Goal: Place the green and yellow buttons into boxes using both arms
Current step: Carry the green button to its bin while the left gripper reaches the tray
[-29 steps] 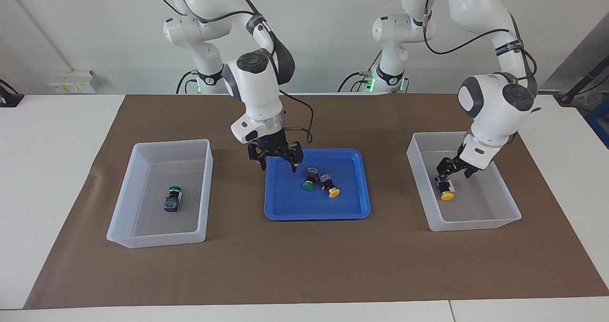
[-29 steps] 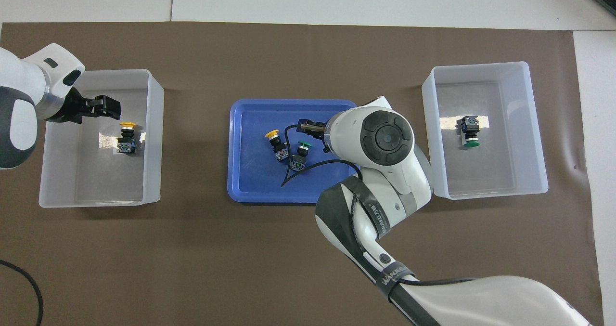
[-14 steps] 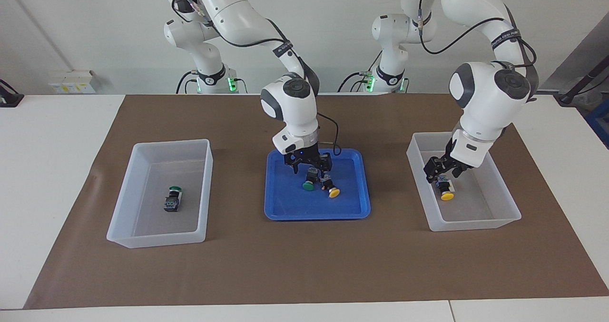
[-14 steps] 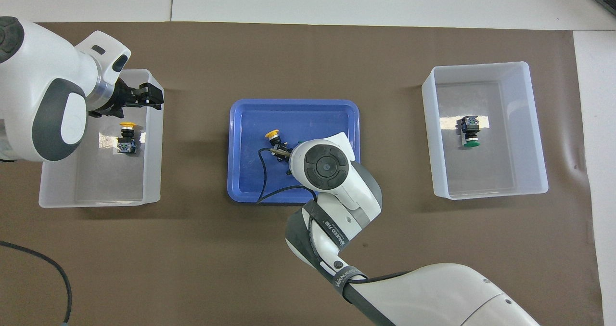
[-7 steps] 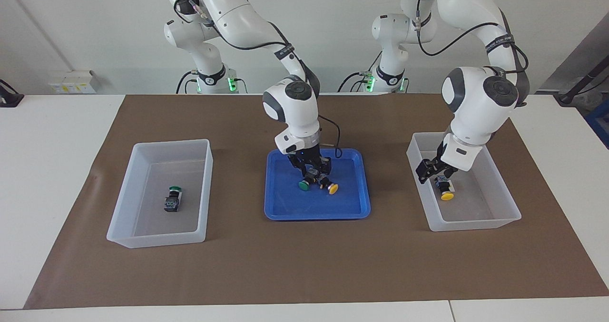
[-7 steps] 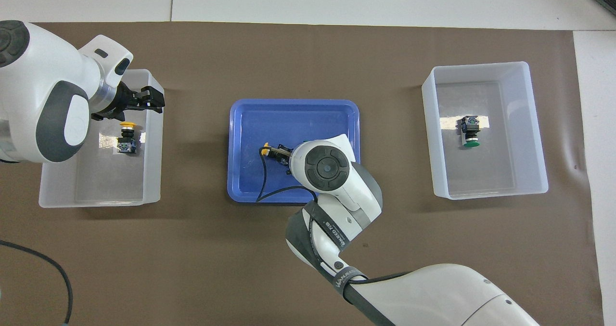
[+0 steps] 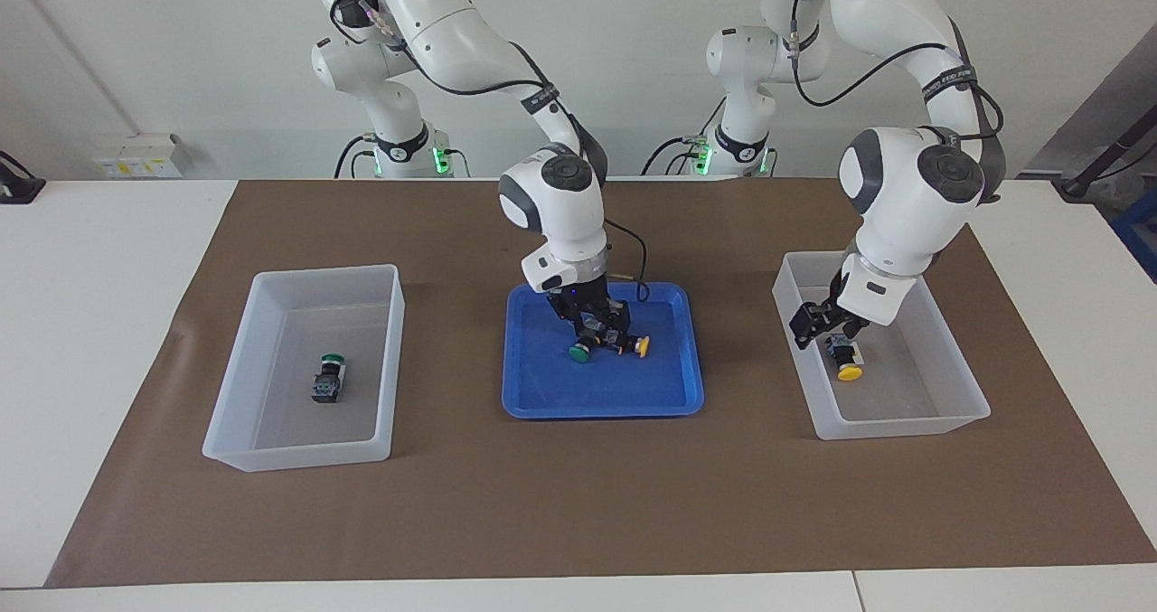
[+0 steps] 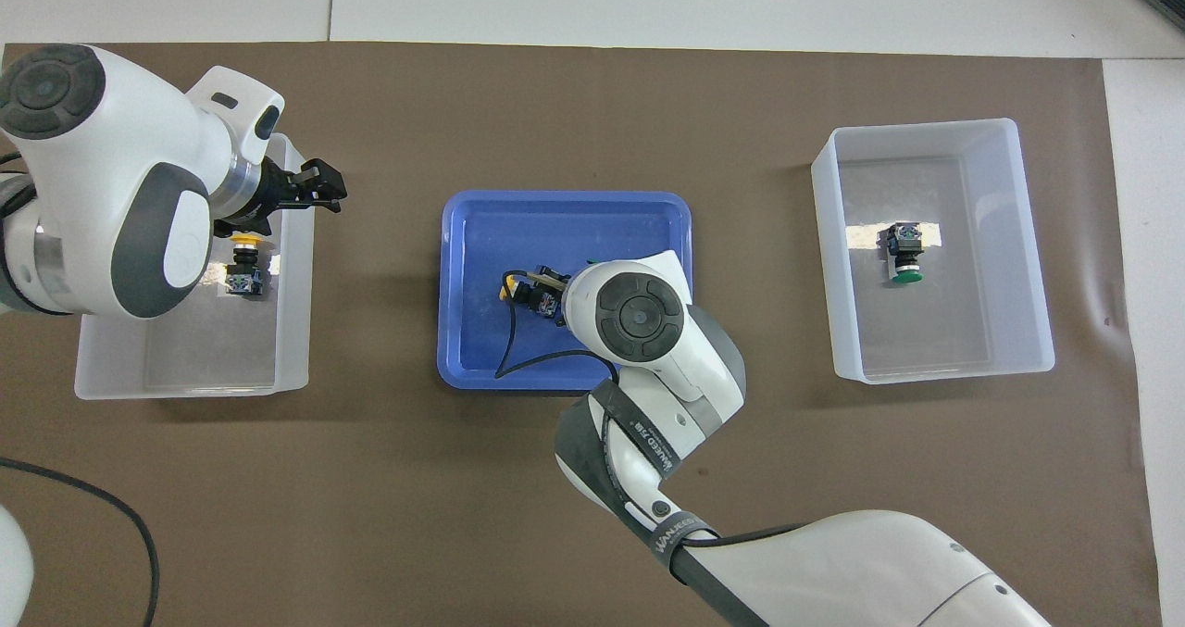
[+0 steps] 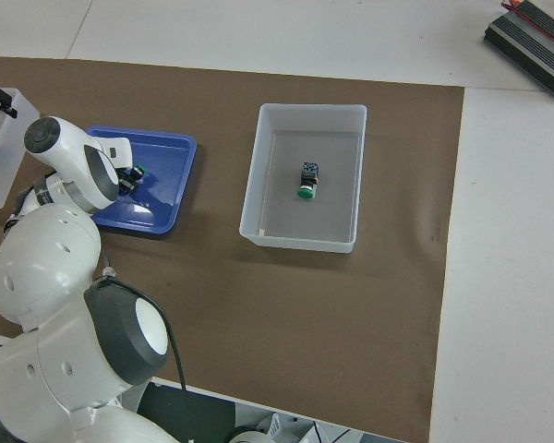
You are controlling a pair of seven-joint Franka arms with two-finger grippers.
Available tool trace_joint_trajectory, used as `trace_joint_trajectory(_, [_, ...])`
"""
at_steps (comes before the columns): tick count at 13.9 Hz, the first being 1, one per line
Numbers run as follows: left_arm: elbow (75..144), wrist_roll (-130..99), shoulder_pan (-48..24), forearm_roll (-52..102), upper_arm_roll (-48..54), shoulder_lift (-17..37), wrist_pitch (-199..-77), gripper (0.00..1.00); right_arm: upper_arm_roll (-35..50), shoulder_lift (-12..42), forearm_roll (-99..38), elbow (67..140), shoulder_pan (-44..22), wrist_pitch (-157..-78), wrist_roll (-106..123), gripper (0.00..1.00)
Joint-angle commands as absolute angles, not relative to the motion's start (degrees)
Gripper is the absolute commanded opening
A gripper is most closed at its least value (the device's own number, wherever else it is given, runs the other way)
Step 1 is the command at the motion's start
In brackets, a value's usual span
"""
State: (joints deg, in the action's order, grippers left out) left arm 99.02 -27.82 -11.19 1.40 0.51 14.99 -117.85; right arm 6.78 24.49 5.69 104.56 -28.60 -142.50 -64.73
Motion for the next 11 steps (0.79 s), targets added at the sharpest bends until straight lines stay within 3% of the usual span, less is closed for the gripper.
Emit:
trace_joint_trajectory(1, [100.55, -34.7, -14.84, 1.93, -0.35, 14.15, -119.62, 0.88, 7.12, 20.4, 7.29, 105.2, -26.9, -138.97, -63.82, 0.0])
trace_joint_trajectory(4, [103.52, -46.61, -19.14, 1.93, -0.35, 13.19, -120.32, 0.87, 7.03, 18.2, 7.29, 105.21, -24.97, -134.67, -59.61, 0.0])
trace_joint_trajectory(8, [109.68, -73.23, -24.77, 1.93, -0.44, 11.6, -126.54, 0.87, 6.94, 12.75, 7.29, 105.12, -17.68, -128.16, -47.14, 0.0])
trace_joint_trajectory(11, [110.3, -88.63, -26.97, 1.85, -0.44, 11.78, -129.28, 0.88, 6.86, 11.26, 7.29, 104.77, -9.35, -126.47, -32.31, 0.0])
